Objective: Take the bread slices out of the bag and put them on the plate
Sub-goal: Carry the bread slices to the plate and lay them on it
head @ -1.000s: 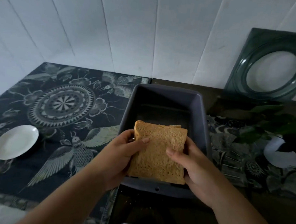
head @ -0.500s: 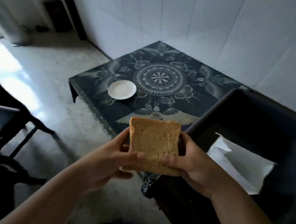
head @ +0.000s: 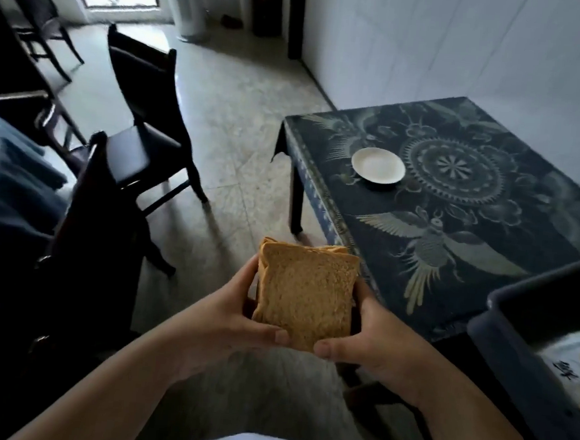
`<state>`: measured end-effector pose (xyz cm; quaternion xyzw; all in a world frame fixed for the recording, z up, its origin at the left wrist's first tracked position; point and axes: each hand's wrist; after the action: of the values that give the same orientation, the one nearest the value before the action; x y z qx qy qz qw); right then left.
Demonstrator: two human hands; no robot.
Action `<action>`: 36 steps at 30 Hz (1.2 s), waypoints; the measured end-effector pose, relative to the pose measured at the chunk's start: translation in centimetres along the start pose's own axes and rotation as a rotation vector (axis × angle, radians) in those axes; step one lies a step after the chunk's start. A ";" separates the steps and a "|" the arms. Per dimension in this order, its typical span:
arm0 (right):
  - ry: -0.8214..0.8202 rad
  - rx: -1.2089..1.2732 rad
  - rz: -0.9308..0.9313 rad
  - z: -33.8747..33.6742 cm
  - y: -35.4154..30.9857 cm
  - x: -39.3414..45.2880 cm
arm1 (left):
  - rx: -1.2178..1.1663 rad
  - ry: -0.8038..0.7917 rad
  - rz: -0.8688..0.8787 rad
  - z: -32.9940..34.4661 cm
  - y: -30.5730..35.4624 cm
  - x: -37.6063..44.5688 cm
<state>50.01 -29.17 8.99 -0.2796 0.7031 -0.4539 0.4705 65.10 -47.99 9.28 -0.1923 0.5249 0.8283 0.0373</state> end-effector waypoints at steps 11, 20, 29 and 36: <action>-0.307 -0.028 -0.032 12.0 -2.0 6.7 | -0.173 0.268 0.045 -8.7 -2.1 -10.7; -0.365 0.057 -0.083 12.2 -3.6 14.3 | -0.167 0.467 0.165 -12.0 -0.6 -8.1; -0.424 0.133 -0.099 6.9 -5.8 22.5 | -0.035 0.558 0.148 -14.0 3.5 -0.5; -0.369 0.175 -0.065 5.3 -7.5 27.4 | -0.097 0.574 0.184 -15.8 6.4 4.0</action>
<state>43.61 -56.91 3.84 -0.3383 0.5536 -0.4694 0.5990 64.13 -65.39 7.39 -0.3716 0.4891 0.7642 -0.1966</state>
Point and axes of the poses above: each hand's wrist, its own x-axis towards the middle knuckle, its own z-axis out of the palm, y = z × x, and after that the axes turned 10 degrees about -x, right-handed
